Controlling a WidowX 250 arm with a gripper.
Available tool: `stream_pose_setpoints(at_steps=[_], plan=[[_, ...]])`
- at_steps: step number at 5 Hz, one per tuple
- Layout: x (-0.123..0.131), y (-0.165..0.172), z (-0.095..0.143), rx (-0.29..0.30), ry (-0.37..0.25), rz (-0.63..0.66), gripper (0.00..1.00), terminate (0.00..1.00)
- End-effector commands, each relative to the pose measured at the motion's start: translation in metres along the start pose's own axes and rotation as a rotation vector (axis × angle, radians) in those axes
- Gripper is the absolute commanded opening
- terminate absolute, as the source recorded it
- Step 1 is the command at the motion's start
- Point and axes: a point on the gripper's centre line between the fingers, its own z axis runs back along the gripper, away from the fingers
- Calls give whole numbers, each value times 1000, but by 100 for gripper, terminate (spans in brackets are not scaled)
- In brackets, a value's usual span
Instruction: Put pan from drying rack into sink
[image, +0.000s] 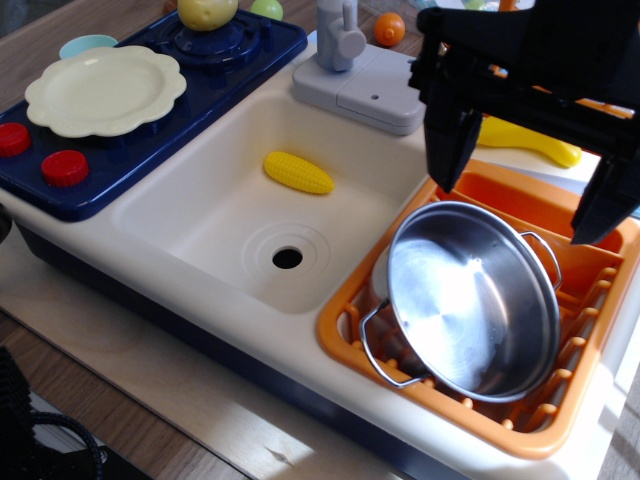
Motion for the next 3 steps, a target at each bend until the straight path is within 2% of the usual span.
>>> stream_pose_setpoints(at_steps=[1, 3], plan=[[3, 19, 4, -9, -22, -21, 100, 0], [-6, 47, -11, -55, -44, -41, 100, 0]])
